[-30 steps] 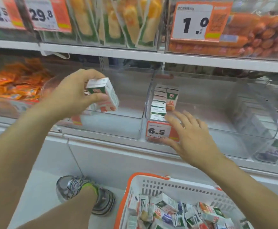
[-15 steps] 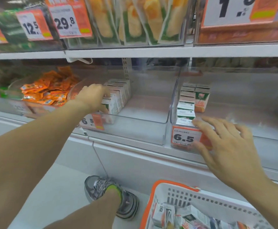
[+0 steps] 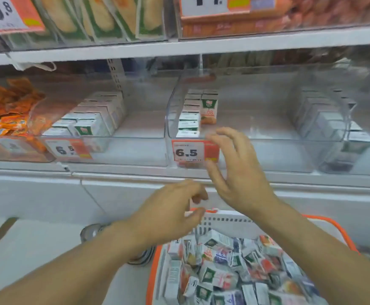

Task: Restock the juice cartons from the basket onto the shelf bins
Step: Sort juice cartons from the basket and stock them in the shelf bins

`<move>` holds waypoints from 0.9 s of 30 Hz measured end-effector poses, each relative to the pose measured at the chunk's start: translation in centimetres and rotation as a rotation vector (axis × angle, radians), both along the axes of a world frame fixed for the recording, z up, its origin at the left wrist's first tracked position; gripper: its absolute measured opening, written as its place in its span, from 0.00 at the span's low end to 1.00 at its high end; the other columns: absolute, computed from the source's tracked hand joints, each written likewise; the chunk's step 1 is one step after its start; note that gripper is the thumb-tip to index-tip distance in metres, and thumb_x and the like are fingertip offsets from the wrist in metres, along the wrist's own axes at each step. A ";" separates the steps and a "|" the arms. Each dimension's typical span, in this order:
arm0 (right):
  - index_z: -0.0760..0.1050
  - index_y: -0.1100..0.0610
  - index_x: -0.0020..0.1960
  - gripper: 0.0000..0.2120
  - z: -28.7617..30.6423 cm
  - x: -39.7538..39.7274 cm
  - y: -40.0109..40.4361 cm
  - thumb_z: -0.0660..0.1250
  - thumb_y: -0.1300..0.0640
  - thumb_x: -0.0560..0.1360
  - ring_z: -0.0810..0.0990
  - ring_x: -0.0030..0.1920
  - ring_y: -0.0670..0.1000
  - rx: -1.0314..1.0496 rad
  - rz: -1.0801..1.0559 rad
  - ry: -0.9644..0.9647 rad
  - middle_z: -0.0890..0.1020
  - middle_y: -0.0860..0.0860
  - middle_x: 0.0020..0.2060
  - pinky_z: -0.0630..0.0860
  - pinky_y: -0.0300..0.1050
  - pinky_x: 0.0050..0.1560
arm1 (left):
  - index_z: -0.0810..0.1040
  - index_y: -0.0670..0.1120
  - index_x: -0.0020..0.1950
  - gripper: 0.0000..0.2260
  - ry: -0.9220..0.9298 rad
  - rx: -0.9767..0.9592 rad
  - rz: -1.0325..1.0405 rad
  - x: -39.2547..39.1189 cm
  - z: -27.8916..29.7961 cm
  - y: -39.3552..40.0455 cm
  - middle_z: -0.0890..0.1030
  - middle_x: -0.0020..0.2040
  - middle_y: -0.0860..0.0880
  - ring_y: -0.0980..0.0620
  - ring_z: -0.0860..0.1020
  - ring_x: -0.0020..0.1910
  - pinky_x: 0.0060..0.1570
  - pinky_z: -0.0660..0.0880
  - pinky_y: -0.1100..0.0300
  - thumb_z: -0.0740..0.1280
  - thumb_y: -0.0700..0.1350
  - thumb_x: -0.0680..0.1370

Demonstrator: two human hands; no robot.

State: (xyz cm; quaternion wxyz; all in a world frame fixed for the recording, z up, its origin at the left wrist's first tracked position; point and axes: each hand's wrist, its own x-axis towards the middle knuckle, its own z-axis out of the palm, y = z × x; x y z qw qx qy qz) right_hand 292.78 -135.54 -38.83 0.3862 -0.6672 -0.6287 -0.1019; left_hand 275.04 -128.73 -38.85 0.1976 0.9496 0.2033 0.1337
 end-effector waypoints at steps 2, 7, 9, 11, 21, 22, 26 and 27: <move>0.72 0.58 0.65 0.16 -2.5 -1.3 -3.0 0.64 0.58 0.78 0.73 0.61 0.52 0.005 0.044 0.157 0.73 0.52 0.60 0.69 0.44 0.63 | 0.74 0.52 0.64 0.16 0.328 -0.129 -0.071 0.5 -4.7 -2.3 0.76 0.59 0.55 0.57 0.74 0.52 0.57 0.72 0.58 0.67 0.53 0.78; 0.74 0.50 0.62 0.11 -12.7 -1.2 -11.4 0.64 0.51 0.80 0.75 0.53 0.44 -0.777 0.134 0.336 0.75 0.45 0.55 0.73 0.43 0.57 | 0.67 0.52 0.73 0.30 0.748 -0.424 -0.139 -0.4 -15.2 -5.9 0.69 0.67 0.50 0.49 0.71 0.66 0.64 0.70 0.53 0.74 0.53 0.74; 0.74 0.51 0.61 0.12 -16.1 -1.0 -14.6 0.66 0.51 0.79 0.75 0.54 0.46 -1.000 0.159 0.368 0.77 0.47 0.57 0.73 0.43 0.58 | 0.67 0.52 0.73 0.31 0.871 -0.450 -0.182 -1.0 -18.1 -7.3 0.69 0.69 0.48 0.47 0.69 0.67 0.66 0.69 0.52 0.75 0.52 0.73; 0.74 0.51 0.63 0.14 -18.6 -1.1 -17.1 0.67 0.51 0.78 0.75 0.58 0.49 -1.118 0.163 0.441 0.76 0.48 0.60 0.72 0.43 0.61 | 0.69 0.51 0.71 0.30 0.965 -0.368 -0.235 -1.4 -19.9 -8.4 0.70 0.68 0.47 0.45 0.69 0.66 0.65 0.69 0.50 0.76 0.49 0.72; 0.67 0.49 0.72 0.34 -22.1 0.7 -19.6 0.76 0.49 0.69 0.67 0.70 0.56 -1.412 0.026 0.050 0.71 0.52 0.67 0.61 0.57 0.72 | 0.72 0.47 0.69 0.23 0.912 -0.004 -0.224 -2.2 -22.2 -8.9 0.74 0.65 0.48 0.48 0.68 0.64 0.63 0.64 0.56 0.65 0.34 0.75; 0.68 0.49 0.72 0.35 -22.2 1.2 -19.8 0.77 0.51 0.69 0.69 0.69 0.55 -1.422 0.023 0.046 0.73 0.51 0.66 0.63 0.56 0.71 | 0.73 0.47 0.69 0.22 0.901 -0.017 -0.205 -2.3 -22.3 -8.9 0.75 0.64 0.47 0.48 0.69 0.63 0.61 0.65 0.57 0.67 0.35 0.75; 0.71 0.51 0.69 0.32 -22.8 2.4 -20.6 0.77 0.56 0.68 0.75 0.64 0.52 -1.364 0.025 0.220 0.78 0.50 0.64 0.74 0.51 0.64 | 0.77 0.46 0.67 0.25 0.741 -0.260 -0.013 -1.8 -21.4 -8.1 0.77 0.62 0.49 0.50 0.75 0.59 0.60 0.71 0.60 0.77 0.43 0.70; 0.72 0.52 0.68 0.31 -22.9 2.6 -20.7 0.77 0.56 0.68 0.76 0.64 0.52 -1.348 0.027 0.256 0.78 0.50 0.63 0.75 0.50 0.63 | 0.77 0.46 0.65 0.25 0.670 -0.352 0.049 -1.5 -20.6 -7.7 0.77 0.59 0.50 0.51 0.75 0.56 0.57 0.71 0.61 0.78 0.43 0.69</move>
